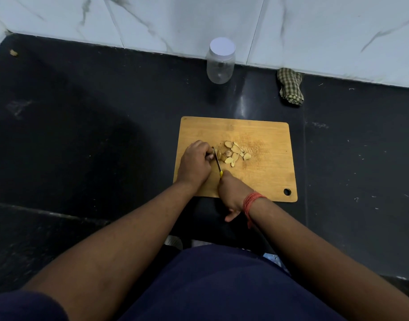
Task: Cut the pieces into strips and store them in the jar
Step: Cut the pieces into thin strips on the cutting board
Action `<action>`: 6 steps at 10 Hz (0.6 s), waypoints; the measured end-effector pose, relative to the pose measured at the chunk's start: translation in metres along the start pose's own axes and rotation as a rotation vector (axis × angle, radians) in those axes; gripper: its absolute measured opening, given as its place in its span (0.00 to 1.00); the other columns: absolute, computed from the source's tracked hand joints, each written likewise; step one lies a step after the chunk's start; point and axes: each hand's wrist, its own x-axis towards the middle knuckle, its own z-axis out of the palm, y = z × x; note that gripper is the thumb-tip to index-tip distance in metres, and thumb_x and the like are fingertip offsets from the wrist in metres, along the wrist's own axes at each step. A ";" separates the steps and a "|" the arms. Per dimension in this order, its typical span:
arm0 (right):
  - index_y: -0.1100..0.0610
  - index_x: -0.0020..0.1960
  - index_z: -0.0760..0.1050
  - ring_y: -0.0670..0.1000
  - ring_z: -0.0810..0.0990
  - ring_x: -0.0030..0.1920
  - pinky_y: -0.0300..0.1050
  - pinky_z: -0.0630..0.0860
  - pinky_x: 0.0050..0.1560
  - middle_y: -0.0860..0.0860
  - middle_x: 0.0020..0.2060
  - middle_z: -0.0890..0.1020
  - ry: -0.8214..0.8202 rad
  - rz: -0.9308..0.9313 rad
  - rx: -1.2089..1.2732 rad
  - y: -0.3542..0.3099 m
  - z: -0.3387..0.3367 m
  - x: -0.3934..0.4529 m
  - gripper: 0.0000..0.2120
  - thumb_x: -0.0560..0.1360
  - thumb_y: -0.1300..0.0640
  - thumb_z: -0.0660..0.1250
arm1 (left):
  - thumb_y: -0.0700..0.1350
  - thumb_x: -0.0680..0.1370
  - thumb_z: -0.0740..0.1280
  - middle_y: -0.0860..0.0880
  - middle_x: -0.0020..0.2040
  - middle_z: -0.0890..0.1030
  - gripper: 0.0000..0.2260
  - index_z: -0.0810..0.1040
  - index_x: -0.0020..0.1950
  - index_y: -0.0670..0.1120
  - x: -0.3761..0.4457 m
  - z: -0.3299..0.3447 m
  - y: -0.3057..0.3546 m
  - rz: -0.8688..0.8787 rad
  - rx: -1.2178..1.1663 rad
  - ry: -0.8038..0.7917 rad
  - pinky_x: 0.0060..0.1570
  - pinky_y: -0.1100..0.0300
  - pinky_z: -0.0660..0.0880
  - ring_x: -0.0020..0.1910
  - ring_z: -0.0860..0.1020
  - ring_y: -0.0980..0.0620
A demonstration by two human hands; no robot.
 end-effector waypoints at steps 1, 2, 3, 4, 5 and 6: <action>0.62 0.70 0.63 0.61 0.80 0.51 0.47 0.78 0.47 0.62 0.58 0.77 -0.015 -0.069 -0.178 0.013 0.007 -0.013 0.17 0.81 0.61 0.53 | 0.34 0.75 0.69 0.50 0.42 0.77 0.05 0.77 0.41 0.42 -0.001 0.000 0.002 -0.007 -0.013 0.016 0.43 0.49 0.75 0.44 0.75 0.49; 0.63 0.68 0.63 0.63 0.78 0.55 0.50 0.78 0.51 0.63 0.58 0.77 -0.048 -0.046 -0.205 0.025 0.006 -0.021 0.15 0.82 0.62 0.52 | 0.36 0.76 0.69 0.50 0.43 0.78 0.05 0.77 0.42 0.43 -0.002 -0.001 0.004 -0.016 -0.008 0.013 0.44 0.50 0.76 0.45 0.75 0.50; 0.58 0.69 0.60 0.63 0.77 0.44 0.55 0.81 0.29 0.59 0.50 0.75 -0.093 -0.050 -0.097 0.030 -0.007 -0.027 0.16 0.81 0.65 0.53 | 0.37 0.77 0.69 0.50 0.45 0.78 0.03 0.78 0.43 0.43 0.000 -0.001 0.002 -0.009 0.000 -0.003 0.46 0.50 0.76 0.46 0.76 0.50; 0.53 0.71 0.59 0.66 0.79 0.37 0.58 0.78 0.22 0.57 0.46 0.72 -0.069 -0.045 0.061 0.027 -0.016 -0.030 0.18 0.82 0.62 0.51 | 0.38 0.77 0.70 0.51 0.45 0.78 0.02 0.79 0.45 0.43 0.000 -0.002 0.000 0.002 0.010 -0.020 0.47 0.52 0.76 0.46 0.75 0.51; 0.53 0.72 0.59 0.62 0.80 0.27 0.54 0.79 0.23 0.58 0.43 0.72 -0.066 -0.038 0.136 0.022 -0.019 -0.025 0.17 0.83 0.58 0.52 | 0.39 0.77 0.70 0.51 0.45 0.78 0.02 0.79 0.46 0.44 0.000 -0.002 -0.001 0.003 0.011 -0.024 0.48 0.53 0.76 0.47 0.75 0.52; 0.51 0.70 0.59 0.58 0.78 0.21 0.57 0.80 0.25 0.60 0.42 0.72 -0.084 -0.025 0.180 0.015 -0.020 -0.017 0.17 0.83 0.58 0.52 | 0.39 0.77 0.70 0.51 0.45 0.78 0.02 0.79 0.46 0.44 0.000 -0.003 0.000 -0.004 0.011 -0.029 0.47 0.54 0.75 0.46 0.75 0.52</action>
